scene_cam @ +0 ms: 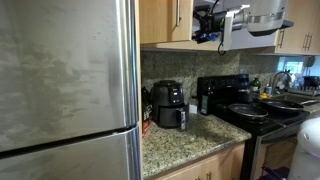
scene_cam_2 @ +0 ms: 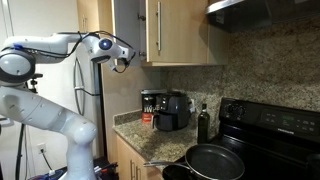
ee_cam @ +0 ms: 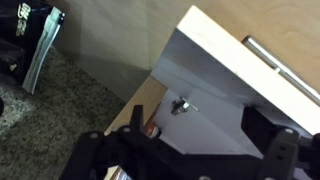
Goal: Open the top left cupboard door
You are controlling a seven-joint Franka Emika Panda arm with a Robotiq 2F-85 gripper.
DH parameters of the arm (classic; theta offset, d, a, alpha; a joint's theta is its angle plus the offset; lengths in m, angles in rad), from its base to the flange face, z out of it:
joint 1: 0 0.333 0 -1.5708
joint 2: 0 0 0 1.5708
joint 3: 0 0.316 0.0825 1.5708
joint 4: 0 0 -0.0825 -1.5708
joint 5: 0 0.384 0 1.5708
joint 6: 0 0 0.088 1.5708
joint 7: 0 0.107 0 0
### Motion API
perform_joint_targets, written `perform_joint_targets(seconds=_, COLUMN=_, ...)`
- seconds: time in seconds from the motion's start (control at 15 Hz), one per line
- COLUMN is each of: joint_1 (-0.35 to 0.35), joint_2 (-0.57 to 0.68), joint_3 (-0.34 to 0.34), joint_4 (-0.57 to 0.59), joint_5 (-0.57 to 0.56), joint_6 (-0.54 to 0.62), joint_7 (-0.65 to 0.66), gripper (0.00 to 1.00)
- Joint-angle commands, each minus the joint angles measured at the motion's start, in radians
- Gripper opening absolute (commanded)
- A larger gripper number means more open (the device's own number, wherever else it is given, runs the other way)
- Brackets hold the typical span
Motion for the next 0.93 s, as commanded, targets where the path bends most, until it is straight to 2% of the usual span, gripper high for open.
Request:
perform_joint_targets(seconds=0.0, joint_1=0.069, joint_2=-0.058, joint_3=0.044, joint_4=-0.088, joint_5=0.001, joint_6=-0.059, joint_7=-0.033, gripper=1.00)
perform_joint_targets(seconds=0.27, joint_1=0.101, joint_2=-0.012, joint_3=0.181, joint_4=-0.066, joint_5=0.018, joint_6=0.002, joint_7=-0.084, gripper=1.00)
perform_joint_targets(seconds=0.33, joint_1=0.078, joint_2=-0.012, joint_3=0.230, joint_4=-0.070, joint_5=-0.007, joint_6=0.038, joint_7=-0.054, gripper=1.00)
perform_joint_targets(seconds=0.4, joint_1=0.043, joint_2=-0.026, joint_3=0.272, joint_4=-0.086, joint_5=-0.077, joint_6=0.060, joint_7=-0.009, gripper=1.00)
perform_joint_targets(seconds=0.47, joint_1=0.052, joint_2=-0.045, joint_3=0.263, joint_4=-0.119, joint_5=-0.136, joint_6=0.053, joint_7=-0.020, gripper=1.00)
perform_joint_targets(seconds=0.67, joint_1=0.073, joint_2=-0.130, joint_3=0.175, joint_4=-0.250, joint_5=-0.351, joint_6=0.007, joint_7=-0.013, gripper=1.00)
perform_joint_targets(seconds=0.73, joint_1=0.112, joint_2=-0.042, joint_3=0.201, joint_4=-0.167, joint_5=-0.316, joint_6=0.069, joint_7=0.024, gripper=1.00)
perform_joint_targets(seconds=0.87, joint_1=0.127, joint_2=-0.055, joint_3=0.174, joint_4=-0.193, joint_5=-0.345, joint_6=0.071, joint_7=0.030, gripper=1.00)
